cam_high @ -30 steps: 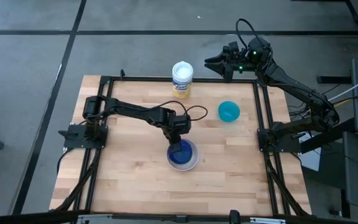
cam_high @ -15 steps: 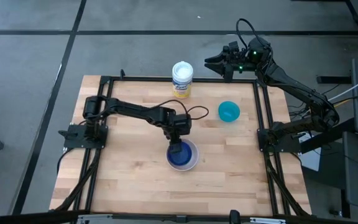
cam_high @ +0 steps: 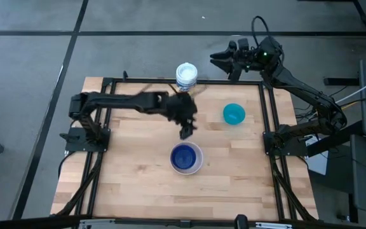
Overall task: Nest bowls inside each other
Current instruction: Stack the light blue bowl on top of the dark blue bowl
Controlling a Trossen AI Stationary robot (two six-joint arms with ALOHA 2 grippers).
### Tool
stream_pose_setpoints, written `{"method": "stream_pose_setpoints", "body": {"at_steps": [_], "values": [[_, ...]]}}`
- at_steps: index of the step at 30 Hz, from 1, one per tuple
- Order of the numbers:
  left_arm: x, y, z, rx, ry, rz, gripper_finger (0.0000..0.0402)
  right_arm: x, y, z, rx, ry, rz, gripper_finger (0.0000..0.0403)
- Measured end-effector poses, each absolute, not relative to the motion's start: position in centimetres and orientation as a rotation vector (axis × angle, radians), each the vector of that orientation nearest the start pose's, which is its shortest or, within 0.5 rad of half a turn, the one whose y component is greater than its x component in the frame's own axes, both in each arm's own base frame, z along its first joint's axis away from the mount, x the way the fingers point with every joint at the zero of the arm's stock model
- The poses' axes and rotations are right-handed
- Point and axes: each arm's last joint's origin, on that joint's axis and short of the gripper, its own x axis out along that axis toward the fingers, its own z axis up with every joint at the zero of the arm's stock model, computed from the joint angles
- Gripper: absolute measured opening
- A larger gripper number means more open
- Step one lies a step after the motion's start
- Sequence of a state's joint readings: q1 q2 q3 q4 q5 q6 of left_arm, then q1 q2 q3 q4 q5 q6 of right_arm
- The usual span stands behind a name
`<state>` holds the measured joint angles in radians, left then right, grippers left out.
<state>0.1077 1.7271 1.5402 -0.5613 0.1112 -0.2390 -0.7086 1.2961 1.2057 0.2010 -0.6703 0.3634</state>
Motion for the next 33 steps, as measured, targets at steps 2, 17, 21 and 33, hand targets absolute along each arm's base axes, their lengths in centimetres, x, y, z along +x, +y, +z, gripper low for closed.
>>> {"method": "stream_pose_setpoints", "body": {"at_steps": [2, 17, 21, 33], "values": [[37.6, 4.6, 34.2, -0.295, 0.605, 0.112, 0.0193, 23.0, -17.3, 41.0, 0.282, -0.112, -0.018, 0.016], [24.2, 8.0, 49.1, -0.225, -0.032, 0.428, 0.0191, 21.6, -15.7, 33.0, 0.433, 0.647, -0.274, 0.0165], [23.3, 7.9, 48.9, -0.223, 0.012, 0.455, 0.0191, 21.8, -13.7, 28.8, 0.516, 0.814, -0.23, 0.0165], [23.3, 7.4, 47.9, -0.217, 0.135, 0.319, 0.0191, 22.0, -11.1, 23.1, 0.673, 0.923, -0.408, 0.0165]]}}
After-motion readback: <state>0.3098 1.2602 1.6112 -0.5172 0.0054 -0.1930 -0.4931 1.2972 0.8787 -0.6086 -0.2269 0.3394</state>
